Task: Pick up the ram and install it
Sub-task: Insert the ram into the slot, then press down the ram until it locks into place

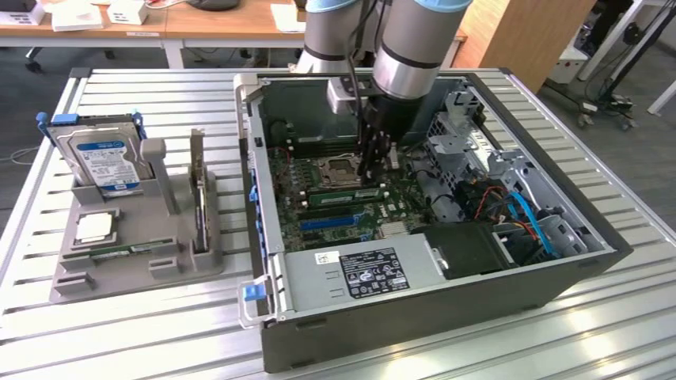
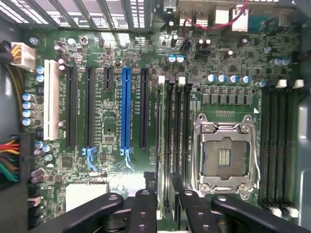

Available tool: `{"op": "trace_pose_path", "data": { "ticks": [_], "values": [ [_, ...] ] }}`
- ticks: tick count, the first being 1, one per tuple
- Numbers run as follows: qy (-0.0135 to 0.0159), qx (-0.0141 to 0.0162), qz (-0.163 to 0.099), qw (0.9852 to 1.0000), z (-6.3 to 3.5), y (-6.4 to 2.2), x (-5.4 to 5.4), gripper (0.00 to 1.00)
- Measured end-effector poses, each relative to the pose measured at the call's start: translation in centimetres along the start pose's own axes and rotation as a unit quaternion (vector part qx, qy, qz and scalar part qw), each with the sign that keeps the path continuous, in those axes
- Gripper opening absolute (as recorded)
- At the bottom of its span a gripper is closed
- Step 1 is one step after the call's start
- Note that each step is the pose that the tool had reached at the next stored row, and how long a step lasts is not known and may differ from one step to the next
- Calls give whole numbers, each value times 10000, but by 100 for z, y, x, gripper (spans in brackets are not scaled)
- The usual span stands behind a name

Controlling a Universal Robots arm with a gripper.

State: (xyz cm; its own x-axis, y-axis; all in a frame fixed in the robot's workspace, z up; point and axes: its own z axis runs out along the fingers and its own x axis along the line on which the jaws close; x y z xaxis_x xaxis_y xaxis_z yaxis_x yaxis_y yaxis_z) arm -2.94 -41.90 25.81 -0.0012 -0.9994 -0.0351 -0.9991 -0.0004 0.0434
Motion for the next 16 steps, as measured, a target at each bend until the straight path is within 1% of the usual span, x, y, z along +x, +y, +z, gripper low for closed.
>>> {"op": "trace_pose_path", "data": {
  "ticks": [11, 13, 16],
  "values": [
    [2, 7, 0, 10000, -299, 13, -11, 25],
    [2, 9, -1, 10000, -323, 14, -12, 25],
    [3, 9, 0, 10000, -323, 14, -12, 25]
  ]
}}
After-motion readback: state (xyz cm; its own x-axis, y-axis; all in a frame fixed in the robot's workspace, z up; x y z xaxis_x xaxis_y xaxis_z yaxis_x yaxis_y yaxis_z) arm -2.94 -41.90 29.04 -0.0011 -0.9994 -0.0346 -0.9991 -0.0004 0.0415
